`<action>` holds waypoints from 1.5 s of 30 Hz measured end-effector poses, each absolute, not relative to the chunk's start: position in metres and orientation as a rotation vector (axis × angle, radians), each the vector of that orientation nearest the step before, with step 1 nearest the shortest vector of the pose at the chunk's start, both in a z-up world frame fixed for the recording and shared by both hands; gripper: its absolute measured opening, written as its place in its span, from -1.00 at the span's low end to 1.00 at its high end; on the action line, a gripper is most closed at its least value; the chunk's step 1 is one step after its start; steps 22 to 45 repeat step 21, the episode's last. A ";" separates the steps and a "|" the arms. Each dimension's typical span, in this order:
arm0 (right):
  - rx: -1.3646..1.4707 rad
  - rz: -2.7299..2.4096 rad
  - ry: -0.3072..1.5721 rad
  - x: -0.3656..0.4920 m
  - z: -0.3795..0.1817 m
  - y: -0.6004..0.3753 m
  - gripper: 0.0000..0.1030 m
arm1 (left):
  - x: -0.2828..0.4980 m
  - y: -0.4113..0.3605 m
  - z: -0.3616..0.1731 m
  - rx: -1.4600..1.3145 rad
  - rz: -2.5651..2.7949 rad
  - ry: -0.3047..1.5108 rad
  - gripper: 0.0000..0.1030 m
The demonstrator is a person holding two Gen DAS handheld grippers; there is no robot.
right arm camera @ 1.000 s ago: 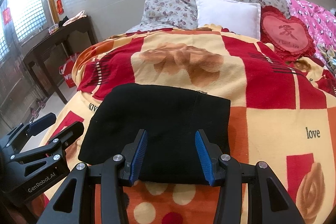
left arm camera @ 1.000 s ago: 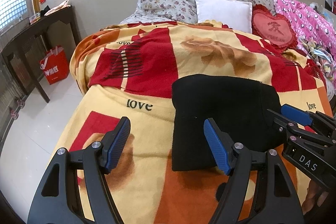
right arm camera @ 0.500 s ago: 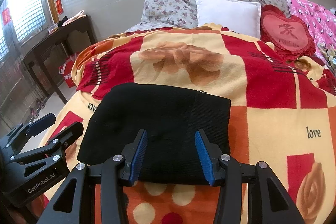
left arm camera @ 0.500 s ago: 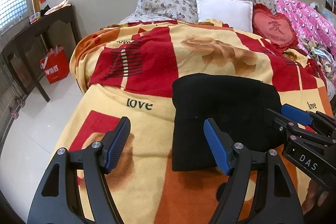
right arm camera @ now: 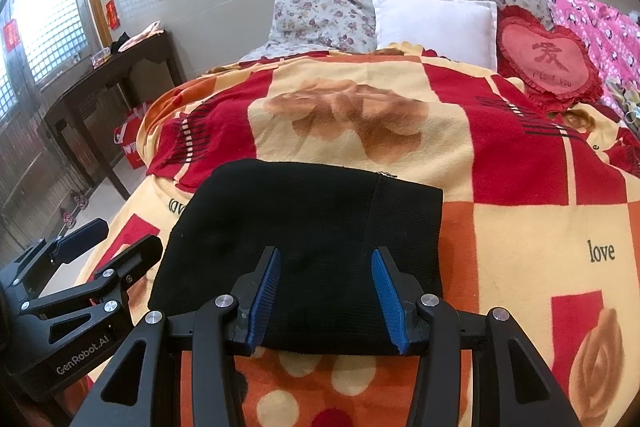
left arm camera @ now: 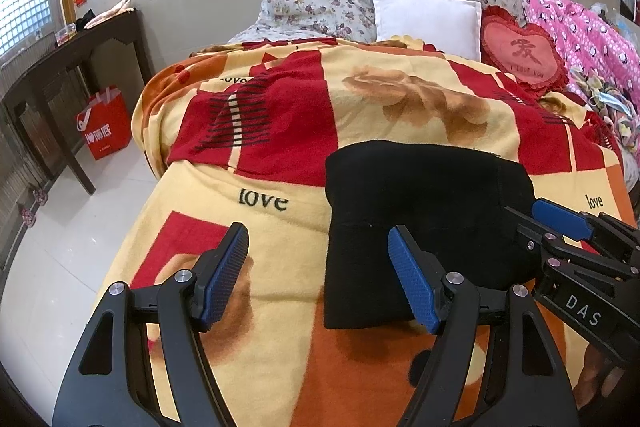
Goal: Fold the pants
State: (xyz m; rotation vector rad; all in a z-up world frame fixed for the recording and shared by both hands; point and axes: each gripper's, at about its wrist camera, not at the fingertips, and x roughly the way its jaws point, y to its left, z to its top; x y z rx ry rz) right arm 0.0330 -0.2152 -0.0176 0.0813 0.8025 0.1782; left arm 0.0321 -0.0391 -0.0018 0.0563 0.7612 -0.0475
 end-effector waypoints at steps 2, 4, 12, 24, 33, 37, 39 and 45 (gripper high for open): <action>0.080 0.179 0.802 0.033 -0.017 -0.215 -0.11 | 0.033 -0.040 -0.002 0.055 -0.047 0.764 0.43; 0.076 0.180 0.805 0.035 -0.018 -0.215 -0.11 | 0.035 -0.041 -0.003 0.057 -0.047 0.767 0.43; 0.077 0.168 0.809 0.035 -0.019 -0.218 -0.11 | 0.036 -0.039 -0.007 0.044 -0.045 0.772 0.43; 0.076 0.169 0.796 0.024 -0.014 -0.221 -0.11 | 0.024 -0.042 -0.003 0.056 -0.062 0.745 0.43; 0.076 0.169 0.796 0.024 -0.014 -0.221 -0.11 | 0.024 -0.042 -0.003 0.056 -0.062 0.745 0.43; 0.076 0.169 0.796 0.024 -0.014 -0.221 -0.11 | 0.024 -0.042 -0.003 0.056 -0.062 0.745 0.43; 0.076 0.169 0.796 0.024 -0.014 -0.221 -0.11 | 0.024 -0.042 -0.003 0.056 -0.062 0.745 0.43; 0.076 0.169 0.796 0.024 -0.014 -0.221 -0.11 | 0.024 -0.042 -0.003 0.056 -0.062 0.745 0.43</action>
